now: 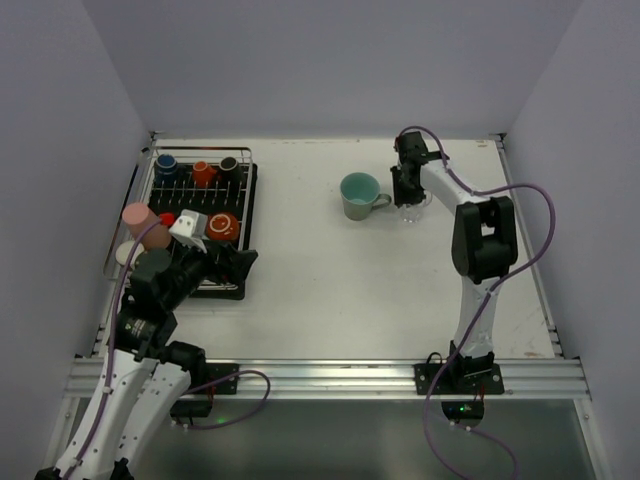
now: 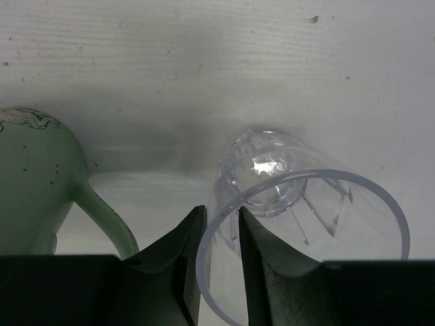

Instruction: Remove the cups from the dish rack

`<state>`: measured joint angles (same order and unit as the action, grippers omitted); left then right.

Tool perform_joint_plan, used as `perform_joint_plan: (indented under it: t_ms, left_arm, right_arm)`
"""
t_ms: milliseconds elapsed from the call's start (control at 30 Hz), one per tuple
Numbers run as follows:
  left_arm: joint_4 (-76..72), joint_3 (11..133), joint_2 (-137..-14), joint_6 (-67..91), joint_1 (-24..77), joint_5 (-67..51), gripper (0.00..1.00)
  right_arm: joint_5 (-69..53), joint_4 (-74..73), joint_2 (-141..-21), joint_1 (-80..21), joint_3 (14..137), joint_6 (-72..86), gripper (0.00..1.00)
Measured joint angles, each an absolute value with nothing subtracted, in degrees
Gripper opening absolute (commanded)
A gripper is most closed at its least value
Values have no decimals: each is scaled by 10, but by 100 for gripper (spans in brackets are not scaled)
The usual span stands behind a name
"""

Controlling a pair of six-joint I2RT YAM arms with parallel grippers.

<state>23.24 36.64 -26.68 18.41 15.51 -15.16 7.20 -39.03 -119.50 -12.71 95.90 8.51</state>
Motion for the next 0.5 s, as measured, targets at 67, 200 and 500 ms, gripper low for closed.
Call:
perform_joint_plan:
  t_ms: [67, 200, 500]
  left_arm:
    - [233, 366, -269, 184, 155, -144, 100]
    - [233, 366, -273, 185, 155, -122, 100]
    - [272, 426, -328, 205, 155, 28, 100]
  right_arm:
    - [79, -391, -1196, -127, 959, 87, 36]
    - [94, -395, -1186, -127, 959, 93, 55]
    - [58, -328, -932, -127, 876, 139, 79]
